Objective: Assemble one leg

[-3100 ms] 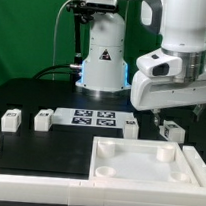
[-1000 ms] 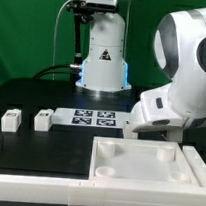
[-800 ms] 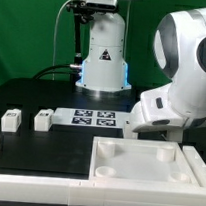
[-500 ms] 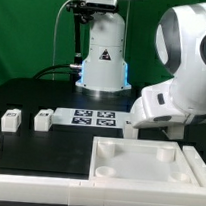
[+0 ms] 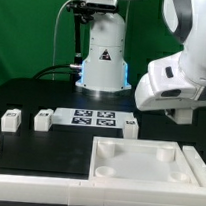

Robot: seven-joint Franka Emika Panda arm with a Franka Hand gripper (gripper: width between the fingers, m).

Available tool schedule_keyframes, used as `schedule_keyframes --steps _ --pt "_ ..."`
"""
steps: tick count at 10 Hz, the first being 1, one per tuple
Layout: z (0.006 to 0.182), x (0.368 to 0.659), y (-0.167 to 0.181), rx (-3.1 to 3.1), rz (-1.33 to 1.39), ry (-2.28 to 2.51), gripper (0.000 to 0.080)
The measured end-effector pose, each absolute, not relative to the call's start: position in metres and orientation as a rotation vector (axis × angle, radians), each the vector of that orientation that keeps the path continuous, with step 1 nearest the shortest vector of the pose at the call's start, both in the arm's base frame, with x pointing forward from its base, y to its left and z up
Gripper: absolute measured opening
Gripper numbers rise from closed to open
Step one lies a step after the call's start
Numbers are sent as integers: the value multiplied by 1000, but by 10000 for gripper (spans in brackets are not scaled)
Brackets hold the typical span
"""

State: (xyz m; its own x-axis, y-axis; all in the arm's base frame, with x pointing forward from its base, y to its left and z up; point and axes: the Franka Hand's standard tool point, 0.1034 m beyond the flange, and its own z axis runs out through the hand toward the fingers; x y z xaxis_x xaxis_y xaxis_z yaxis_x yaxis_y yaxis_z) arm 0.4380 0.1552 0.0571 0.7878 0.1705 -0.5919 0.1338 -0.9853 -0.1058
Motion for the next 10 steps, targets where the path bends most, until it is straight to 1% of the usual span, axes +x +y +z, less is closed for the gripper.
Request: schedule_keyframes --steps 1,3,4,6,8,9,10 --pt "61 436 153 -2949 873 -247 287" --pt "60 442 152 -3019 535 -236 287" --pt "60 441 150 -3029 464 -235 287" --pt "67 468 137 -3033 238 -290 287" --pt "72 487 122 -3031 -26 -340 287" --pt "77 503 113 -3022 -212 -361 287" --pt "83 513 104 -3015 -343 -377 287"
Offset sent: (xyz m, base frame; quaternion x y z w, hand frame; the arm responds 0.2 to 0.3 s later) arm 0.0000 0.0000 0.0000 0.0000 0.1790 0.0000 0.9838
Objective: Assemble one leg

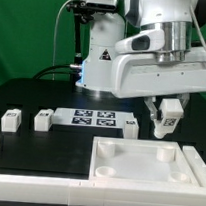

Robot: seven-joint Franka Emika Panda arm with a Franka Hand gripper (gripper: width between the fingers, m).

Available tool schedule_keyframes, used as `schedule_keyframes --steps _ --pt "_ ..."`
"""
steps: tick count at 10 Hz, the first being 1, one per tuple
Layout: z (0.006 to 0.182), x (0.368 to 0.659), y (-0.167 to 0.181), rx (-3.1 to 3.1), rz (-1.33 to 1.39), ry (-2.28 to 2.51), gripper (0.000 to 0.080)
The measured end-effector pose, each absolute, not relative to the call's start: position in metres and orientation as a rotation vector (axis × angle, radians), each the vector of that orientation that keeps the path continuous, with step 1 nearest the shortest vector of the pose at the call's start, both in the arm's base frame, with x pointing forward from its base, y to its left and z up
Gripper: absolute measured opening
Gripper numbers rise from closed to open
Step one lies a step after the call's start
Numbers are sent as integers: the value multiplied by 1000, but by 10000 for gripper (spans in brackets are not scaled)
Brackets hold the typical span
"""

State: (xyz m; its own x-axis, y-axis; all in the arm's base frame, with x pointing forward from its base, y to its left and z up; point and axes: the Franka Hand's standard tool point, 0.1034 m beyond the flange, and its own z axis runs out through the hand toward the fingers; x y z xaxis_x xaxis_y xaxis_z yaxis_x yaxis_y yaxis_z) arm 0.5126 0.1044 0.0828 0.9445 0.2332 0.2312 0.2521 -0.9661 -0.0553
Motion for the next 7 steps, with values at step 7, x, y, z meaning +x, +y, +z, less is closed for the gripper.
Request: schedule_keyframes --steps 7 --pt "80 532 108 -2986 -484 -464 287"
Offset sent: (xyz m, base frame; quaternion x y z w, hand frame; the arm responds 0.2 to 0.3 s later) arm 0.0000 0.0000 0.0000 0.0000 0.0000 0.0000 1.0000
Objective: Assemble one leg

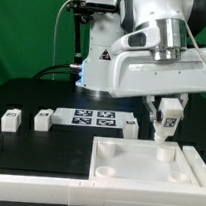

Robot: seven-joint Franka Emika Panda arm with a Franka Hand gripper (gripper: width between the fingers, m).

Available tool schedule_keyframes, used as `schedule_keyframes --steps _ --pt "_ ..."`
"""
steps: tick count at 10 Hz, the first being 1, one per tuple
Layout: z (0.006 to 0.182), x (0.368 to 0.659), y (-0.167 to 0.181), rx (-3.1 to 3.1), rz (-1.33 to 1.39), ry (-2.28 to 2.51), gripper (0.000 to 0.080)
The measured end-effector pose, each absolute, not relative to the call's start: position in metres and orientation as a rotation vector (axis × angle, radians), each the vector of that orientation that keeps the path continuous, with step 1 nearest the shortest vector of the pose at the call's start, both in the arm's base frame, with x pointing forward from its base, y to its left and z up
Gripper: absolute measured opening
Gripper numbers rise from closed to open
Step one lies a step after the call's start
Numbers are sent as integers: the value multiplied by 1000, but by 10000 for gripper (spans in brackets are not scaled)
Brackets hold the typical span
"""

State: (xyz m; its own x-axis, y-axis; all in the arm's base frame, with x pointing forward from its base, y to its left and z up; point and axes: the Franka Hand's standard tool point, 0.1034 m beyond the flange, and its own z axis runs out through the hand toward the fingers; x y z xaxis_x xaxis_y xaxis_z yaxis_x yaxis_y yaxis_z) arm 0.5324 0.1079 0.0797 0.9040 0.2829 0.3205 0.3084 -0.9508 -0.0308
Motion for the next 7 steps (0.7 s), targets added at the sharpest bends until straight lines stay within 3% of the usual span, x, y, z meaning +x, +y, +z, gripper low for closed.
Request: schedule_keyframes --steps 1,5,7 --pt "85 558 112 -2978 -478 -496 287" --pt "88 602 126 -2953 -517 -503 287" --pt "88 604 126 -2949 -550 -504 287"
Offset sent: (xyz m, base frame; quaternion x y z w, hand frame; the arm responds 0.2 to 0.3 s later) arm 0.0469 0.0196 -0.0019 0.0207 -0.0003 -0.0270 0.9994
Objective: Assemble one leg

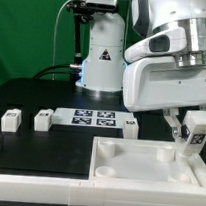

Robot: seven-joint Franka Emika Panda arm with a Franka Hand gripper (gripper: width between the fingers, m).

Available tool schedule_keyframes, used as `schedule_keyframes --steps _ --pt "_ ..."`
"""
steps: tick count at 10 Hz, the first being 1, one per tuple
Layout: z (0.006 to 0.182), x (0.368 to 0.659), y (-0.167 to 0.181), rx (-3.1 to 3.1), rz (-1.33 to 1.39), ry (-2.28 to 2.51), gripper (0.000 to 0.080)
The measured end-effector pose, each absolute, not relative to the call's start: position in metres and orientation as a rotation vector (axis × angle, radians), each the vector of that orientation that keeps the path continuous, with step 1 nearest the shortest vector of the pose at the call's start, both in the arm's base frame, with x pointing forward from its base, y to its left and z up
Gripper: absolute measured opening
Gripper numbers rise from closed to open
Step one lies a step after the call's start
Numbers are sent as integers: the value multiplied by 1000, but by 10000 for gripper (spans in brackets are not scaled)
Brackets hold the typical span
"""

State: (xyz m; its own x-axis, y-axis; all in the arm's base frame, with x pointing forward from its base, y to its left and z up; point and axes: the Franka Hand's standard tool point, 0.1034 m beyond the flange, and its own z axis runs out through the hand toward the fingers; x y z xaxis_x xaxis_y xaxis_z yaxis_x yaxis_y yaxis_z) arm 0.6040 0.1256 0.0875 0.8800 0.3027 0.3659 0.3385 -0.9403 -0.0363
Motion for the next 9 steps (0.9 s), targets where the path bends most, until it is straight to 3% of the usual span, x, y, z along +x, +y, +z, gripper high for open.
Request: schedule_keyframes --steps 2,3,4,9 --pt "91 613 116 -2920 -781 -536 287" --pt "84 614 103 -2900 -922 -540 287" --pt "77 615 100 -2901 -917 -525 287" --pt "78 624 102 -2898 -916 -523 287"
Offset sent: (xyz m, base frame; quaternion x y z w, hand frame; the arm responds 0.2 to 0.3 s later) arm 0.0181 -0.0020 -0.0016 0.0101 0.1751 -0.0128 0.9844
